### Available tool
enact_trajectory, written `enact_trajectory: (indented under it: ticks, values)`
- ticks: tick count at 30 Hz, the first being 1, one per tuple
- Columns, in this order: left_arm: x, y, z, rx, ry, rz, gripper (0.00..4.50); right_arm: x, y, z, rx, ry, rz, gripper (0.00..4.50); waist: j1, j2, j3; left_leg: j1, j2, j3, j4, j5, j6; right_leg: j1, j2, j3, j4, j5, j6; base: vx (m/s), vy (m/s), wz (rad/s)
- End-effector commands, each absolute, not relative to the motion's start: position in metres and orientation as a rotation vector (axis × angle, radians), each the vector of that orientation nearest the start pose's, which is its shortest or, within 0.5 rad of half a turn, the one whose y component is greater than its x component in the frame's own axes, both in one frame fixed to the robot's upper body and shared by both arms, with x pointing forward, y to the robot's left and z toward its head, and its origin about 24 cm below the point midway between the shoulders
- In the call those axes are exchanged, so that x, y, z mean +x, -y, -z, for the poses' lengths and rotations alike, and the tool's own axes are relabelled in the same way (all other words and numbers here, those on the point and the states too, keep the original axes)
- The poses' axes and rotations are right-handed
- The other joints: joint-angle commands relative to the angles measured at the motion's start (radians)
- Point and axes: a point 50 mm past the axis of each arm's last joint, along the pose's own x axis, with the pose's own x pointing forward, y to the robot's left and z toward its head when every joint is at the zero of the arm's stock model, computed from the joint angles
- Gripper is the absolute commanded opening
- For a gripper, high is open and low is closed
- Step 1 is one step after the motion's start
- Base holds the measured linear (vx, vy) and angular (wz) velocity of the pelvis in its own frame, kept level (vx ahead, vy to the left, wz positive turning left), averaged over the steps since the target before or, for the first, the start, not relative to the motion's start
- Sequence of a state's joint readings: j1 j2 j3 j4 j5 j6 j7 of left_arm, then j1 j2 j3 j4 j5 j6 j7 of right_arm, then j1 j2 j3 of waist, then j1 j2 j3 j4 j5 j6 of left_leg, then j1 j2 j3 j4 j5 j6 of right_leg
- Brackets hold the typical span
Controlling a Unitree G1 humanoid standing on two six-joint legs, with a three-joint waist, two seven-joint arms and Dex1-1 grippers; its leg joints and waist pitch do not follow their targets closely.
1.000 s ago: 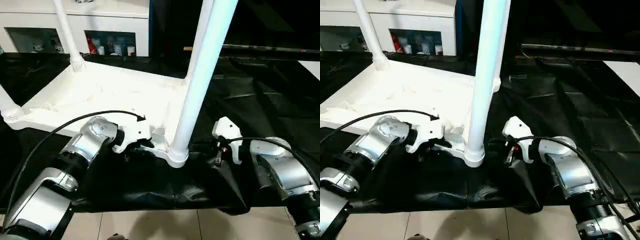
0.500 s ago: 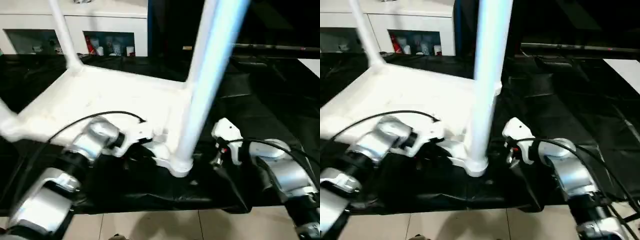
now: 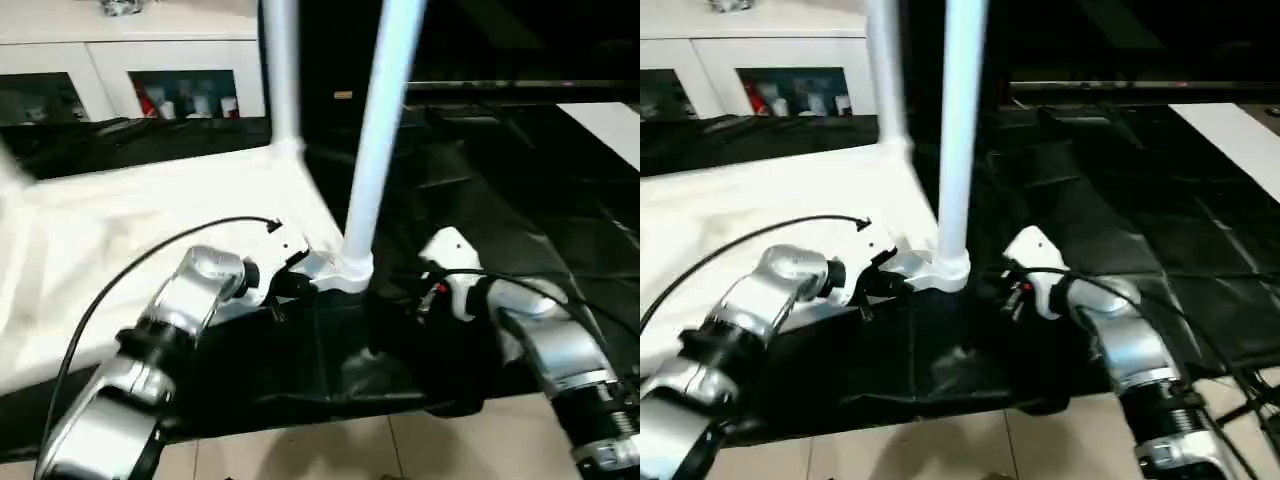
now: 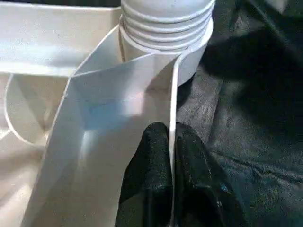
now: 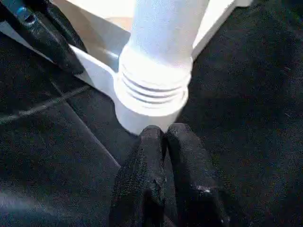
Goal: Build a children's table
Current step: Rotate table base
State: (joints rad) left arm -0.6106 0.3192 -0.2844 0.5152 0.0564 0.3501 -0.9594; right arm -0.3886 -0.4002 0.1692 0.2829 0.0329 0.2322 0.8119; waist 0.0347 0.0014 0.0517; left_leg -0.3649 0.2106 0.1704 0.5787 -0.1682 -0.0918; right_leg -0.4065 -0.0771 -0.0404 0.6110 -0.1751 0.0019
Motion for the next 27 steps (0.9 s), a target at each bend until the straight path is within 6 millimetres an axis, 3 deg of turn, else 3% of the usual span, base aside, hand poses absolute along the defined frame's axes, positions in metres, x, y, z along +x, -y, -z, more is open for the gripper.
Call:
enact_trajectory:
  ticks: [1, 8, 14, 15, 17, 19, 27]
  values:
    - [0.319, -0.123, -0.039, 0.324, -0.544, 1.092, 0.03, 0.305, 0.159, -0.055, -0.347, -0.328, -0.881, 0.31, 0.012, -0.021, -0.062, 0.001, 0.005, 0.007, -0.056, -0.217, 0.062, 0.049, -0.041, 0.025, -0.084, -0.303, -0.186, 0.000, 0.000, 0.00]
    - [0.315, -0.112, -0.050, 0.250, -0.412, 1.197, 0.03, 0.305, 0.158, -0.058, -0.339, -0.302, -0.895, 0.31, 0.015, -0.023, -0.064, -0.001, 0.004, 0.008, -0.056, -0.204, 0.061, 0.049, -0.042, 0.027, -0.080, -0.276, -0.183, 0.000, 0.000, 0.00]
    - [0.311, -0.113, -0.046, 0.275, -0.443, 1.249, 0.03, 0.305, 0.158, -0.058, -0.341, -0.304, -0.896, 0.31, 0.021, -0.021, -0.063, -0.001, 0.004, 0.008, -0.057, -0.201, 0.059, 0.049, -0.043, 0.028, -0.079, -0.270, -0.180, 0.000, 0.000, 0.00]
    - [0.312, -0.115, -0.046, 0.279, -0.451, 1.236, 0.47, 0.305, 0.158, -0.058, -0.341, -0.304, -0.899, 0.31, 0.021, -0.021, -0.063, 0.000, 0.004, 0.008, -0.057, -0.207, 0.056, 0.049, -0.043, 0.028, -0.080, -0.279, -0.178, 0.000, 0.000, 0.00]
    - [0.314, -0.117, -0.045, 0.281, -0.461, 1.224, 0.59, 0.305, 0.158, -0.058, -0.342, -0.304, -0.901, 0.31, 0.022, -0.020, -0.063, 0.000, 0.003, 0.009, -0.057, -0.211, 0.052, 0.048, -0.043, 0.028, -0.080, -0.291, -0.174, 0.000, 0.000, 0.00]
    - [0.315, -0.121, -0.046, 0.305, -0.461, 1.219, 0.69, 0.304, 0.157, -0.058, -0.341, -0.305, -0.909, 0.31, 0.025, -0.016, -0.064, 0.002, 0.005, 0.007, -0.058, -0.213, 0.048, 0.047, -0.042, 0.029, -0.081, -0.276, -0.178, 0.000, 0.000, 0.00]
    - [0.325, -0.129, -0.053, 0.359, -0.443, 1.196, 0.69, 0.301, 0.158, -0.057, -0.345, -0.311, -0.923, 0.31, 0.026, -0.019, -0.064, 0.000, 0.005, 0.006, -0.059, -0.220, 0.043, 0.051, -0.043, 0.029, -0.079, -0.263, -0.180, 0.000, 0.000, 0.00]
